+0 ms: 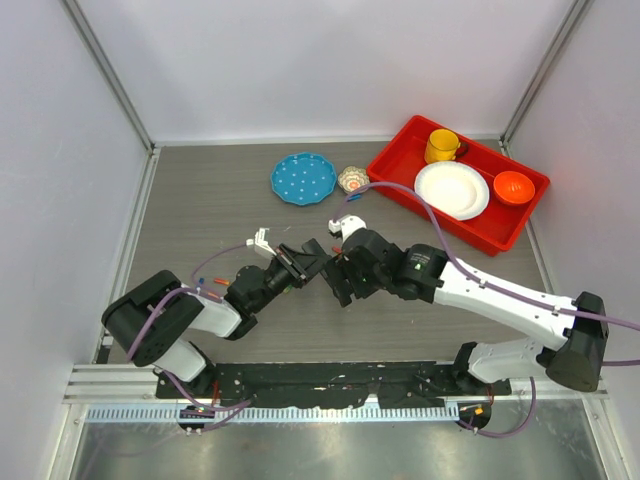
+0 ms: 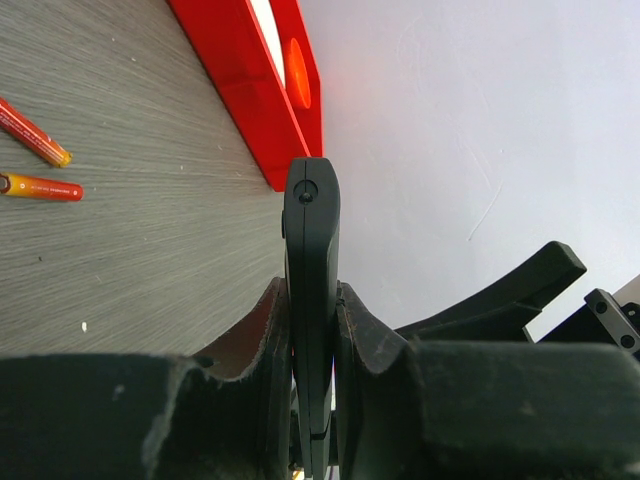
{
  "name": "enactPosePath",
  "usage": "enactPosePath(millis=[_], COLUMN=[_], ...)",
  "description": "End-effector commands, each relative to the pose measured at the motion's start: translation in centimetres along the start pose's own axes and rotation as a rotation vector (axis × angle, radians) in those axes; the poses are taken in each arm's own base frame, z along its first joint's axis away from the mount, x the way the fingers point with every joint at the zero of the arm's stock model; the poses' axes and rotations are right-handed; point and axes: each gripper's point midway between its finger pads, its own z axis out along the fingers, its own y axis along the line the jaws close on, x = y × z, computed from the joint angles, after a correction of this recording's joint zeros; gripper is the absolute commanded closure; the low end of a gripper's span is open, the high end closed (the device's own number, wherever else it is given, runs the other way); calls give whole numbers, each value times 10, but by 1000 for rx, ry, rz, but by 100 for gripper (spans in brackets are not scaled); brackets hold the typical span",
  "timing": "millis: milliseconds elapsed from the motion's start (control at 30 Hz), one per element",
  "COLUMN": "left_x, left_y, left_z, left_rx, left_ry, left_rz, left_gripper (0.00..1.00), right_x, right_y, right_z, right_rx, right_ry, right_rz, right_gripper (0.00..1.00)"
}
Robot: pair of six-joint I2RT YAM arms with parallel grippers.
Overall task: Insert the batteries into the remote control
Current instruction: Remove the battery cover from the remote control.
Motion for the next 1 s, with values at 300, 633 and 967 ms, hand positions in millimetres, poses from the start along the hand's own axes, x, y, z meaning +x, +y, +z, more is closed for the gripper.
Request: enactPosePath(millis=[300,633,967], left_x=[-16,-18,-18], left_y=[-72,-77,-79], left_z=[-4,-7,-7], left_rx=[281,293,299], left_ry=[-57,-63,-59], left_rz=[5,10,10], left_gripper=[100,100,100], right_x=[-6,1,10], right_y=[12,13,12], right_z=[14,25,31], right_rx=[-33,-29,-27], right_ry=[-13,19,48], right_rz=[-27,-41,-54], right_gripper=[25,29,36])
